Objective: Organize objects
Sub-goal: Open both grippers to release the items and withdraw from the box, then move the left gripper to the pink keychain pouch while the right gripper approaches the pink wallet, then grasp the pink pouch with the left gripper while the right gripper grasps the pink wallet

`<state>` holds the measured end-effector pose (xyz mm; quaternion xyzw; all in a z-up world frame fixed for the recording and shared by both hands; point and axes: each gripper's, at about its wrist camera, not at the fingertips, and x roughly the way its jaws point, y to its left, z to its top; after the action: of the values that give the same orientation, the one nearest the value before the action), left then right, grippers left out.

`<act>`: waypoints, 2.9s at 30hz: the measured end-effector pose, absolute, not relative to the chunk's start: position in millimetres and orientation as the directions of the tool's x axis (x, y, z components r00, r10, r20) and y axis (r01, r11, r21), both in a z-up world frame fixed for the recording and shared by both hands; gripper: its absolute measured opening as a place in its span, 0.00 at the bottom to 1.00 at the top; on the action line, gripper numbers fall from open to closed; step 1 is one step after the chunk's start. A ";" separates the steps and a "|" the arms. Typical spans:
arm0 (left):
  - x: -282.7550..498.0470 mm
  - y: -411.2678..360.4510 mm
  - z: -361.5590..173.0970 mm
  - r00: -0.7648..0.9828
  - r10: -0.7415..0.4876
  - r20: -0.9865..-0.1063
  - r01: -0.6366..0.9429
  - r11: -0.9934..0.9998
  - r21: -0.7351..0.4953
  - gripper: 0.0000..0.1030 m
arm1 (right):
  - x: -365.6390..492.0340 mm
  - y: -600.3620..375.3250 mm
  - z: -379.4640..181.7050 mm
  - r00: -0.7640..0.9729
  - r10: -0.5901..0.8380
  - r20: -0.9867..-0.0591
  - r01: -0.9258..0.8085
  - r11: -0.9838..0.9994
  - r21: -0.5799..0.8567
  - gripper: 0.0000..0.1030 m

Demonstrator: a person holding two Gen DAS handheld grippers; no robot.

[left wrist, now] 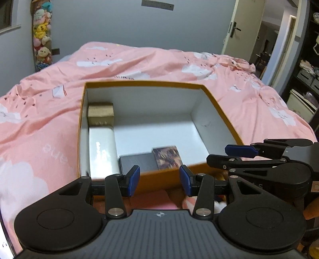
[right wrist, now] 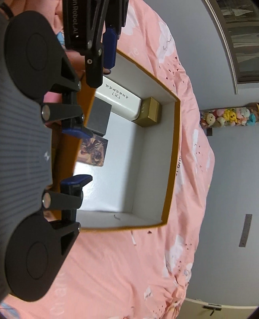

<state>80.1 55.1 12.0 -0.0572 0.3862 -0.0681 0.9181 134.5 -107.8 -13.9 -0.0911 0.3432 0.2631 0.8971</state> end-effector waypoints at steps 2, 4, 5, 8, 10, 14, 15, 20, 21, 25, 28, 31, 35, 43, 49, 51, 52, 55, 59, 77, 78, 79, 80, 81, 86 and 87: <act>73.1 55.6 9.5 0.674 -0.191 -0.714 0.092 0.980 -0.176 0.51 | 122.7 -113.9 -11.9 0.635 0.406 -0.657 -0.530 0.848 0.011 0.41; 66.6 57.1 5.4 0.656 -0.201 -0.727 0.089 0.978 -0.191 0.51 | 111.2 -118.4 -11.8 0.646 0.402 -0.649 -0.527 0.850 0.002 0.41; 63.6 58.4 2.5 0.646 -0.202 -0.736 0.081 0.977 -0.196 0.51 | 106.0 -119.9 -12.3 0.649 0.401 -0.647 -0.527 0.850 -0.003 0.41; 55.8 62.6 -5.9 0.616 -0.197 -0.763 0.051 0.976 -0.211 0.51 | 91.4 -124.5 -14.9 0.646 0.402 -0.648 -0.534 0.845 -0.009 0.41; 50.5 67.1 -10.3 0.601 -0.202 -0.773 0.031 0.973 -0.230 0.51 | 83.4 -127.7 -17.1 0.643 0.391 -0.659 -0.530 0.848 -0.014 0.41; 42.7 77.2 -18.4 0.569 -0.221 -0.792 -0.019 0.960 -0.281 0.52 | 72.9 -133.4 -20.1 0.648 0.368 -0.667 -0.514 0.857 -0.027 0.48; 41.3 79.2 -20.6 0.559 -0.225 -0.798 -0.030 0.956 -0.291 0.53 | 70.3 -135.0 -20.5 0.648 0.366 -0.667 -0.512 0.859 -0.026 0.50; 37.4 88.0 -34.9 0.501 -0.267 -0.823 -0.078 0.934 -0.350 0.60 | 61.0 -140.8 -24.2 0.633 0.363 -0.684 -0.507 0.862 -0.012 0.51; 37.8 89.0 -38.0 0.490 -0.278 -0.826 -0.087 0.927 -0.364 0.61 | 60.2 -141.6 -26.3 0.626 0.361 -0.691 -0.506 0.863 -0.007 0.51; 40.8 88.9 -48.1 0.462 -0.287 -0.839 -0.116 0.918 -0.379 0.68 | 60.6 -142.6 -33.9 0.591 0.366 -0.719 -0.506 0.862 0.023 0.53; 43.9 86.6 -57.0 0.423 -0.290 -0.859 -0.128 0.919 -0.373 0.69 | 61.9 -139.6 -38.0 0.563 0.376 -0.736 -0.521 0.853 0.038 0.56; 46.3 87.1 -66.6 0.381 -0.291 -0.877 -0.154 0.916 -0.371 0.69 | 61.7 -136.6 -41.8 0.546 0.377 -0.748 -0.530 0.847 0.040 0.56; 51.1 87.2 -79.8 0.339 -0.314 -0.887 -0.170 0.907 -0.386 0.69 | 61.3 -134.9 -42.7 0.540 0.382 -0.750 -0.538 0.842 0.041 0.56; 54.2 86.6 -91.8 0.328 -0.346 -0.879 -0.175 0.892 -0.416 0.55 | 62.1 -133.5 -44.2 0.534 0.380 -0.756 -0.544 0.838 0.037 0.56; 41.6 85.3 -79.4 0.373 -0.301 -0.878 -0.155 0.912 -0.379 0.28 | 59.7 -129.8 -41.4 0.541 0.386 -0.748 -0.562 0.827 0.021 0.56; 36.7 83.4 -70.3 0.398 -0.285 -0.872 -0.135 0.922 -0.363 0.24 | 59.4 -129.1 -40.4 0.543 0.387 -0.745 -0.566 0.824 0.016 0.56; 34.2 83.6 -67.0 0.408 -0.277 -0.870 -0.127 0.926 -0.355 0.22 | 59.4 -128.8 -39.9 0.544 0.388 -0.744 -0.568 0.823 0.014 0.55; 26.2 81.8 -53.9 0.440 -0.246 -0.864 -0.097 0.943 -0.318 0.20 | 60.5 -128.7 -39.9 0.542 0.389 -0.745 -0.570 0.822 0.015 0.55; 21.6 79.4 -36.8 0.473 -0.231 -0.850 -0.070 0.952 -0.298 0.17 | 62.9 -126.3 -39.0 0.540 0.392 -0.745 -0.575 0.818 0.014 0.55; 26.2 108.8 -5.4 0.604 -0.083 -0.793 -0.141 0.968 -0.208 0.16 | 97.6 -91.2 -26.7 0.430 0.477 -0.767 -0.652 0.751 0.102 0.47; 28.3 111.1 -5.8 0.606 -0.073 -0.792 -0.148 0.968 -0.203 0.16 | 101.5 -87.4 -27.1 0.407 0.488 -0.772 -0.657 0.744 0.123 0.47; 30.6 112.7 -7.1 0.605 -0.061 -0.794 -0.156 0.969 -0.193 0.16 | 104.9 -82.2 -27.8 0.384 0.498 -0.778 -0.664 0.734 0.141 0.47; 33.2 112.9 -9.7 0.600 -0.047 -0.799 -0.160 0.971 -0.177 0.16 | 106.9 -76.6 -29.1 0.362 0.504 -0.784 -0.675 0.722 0.152 0.47; 36.0 112.9 -13.4 0.591 -0.038 -0.806 -0.165 0.972 -0.166 0.16 | 108.5 -70.4 -30.8 0.341 0.510 -0.790 -0.687 0.709 0.161 0.47; 40.5 113.4 -32.3 0.551 -0.028 -0.834 -0.171 0.974 -0.146 0.16 | 126.3 -42.1 -49.1 0.260 0.466 -0.846 -0.702 0.693 0.166 0.47; 40.9 113.4 -35.0 0.545 -0.026 -0.838 -0.172 0.975 -0.142 0.16 | 131.9 -36.6 -54.3 0.236 0.446 -0.863 -0.703 0.692 0.166 0.47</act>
<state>40.9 113.4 -35.0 -0.1044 0.4749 0.0419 0.8728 131.9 -36.6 -54.3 -0.1296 0.4949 0.3705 0.7752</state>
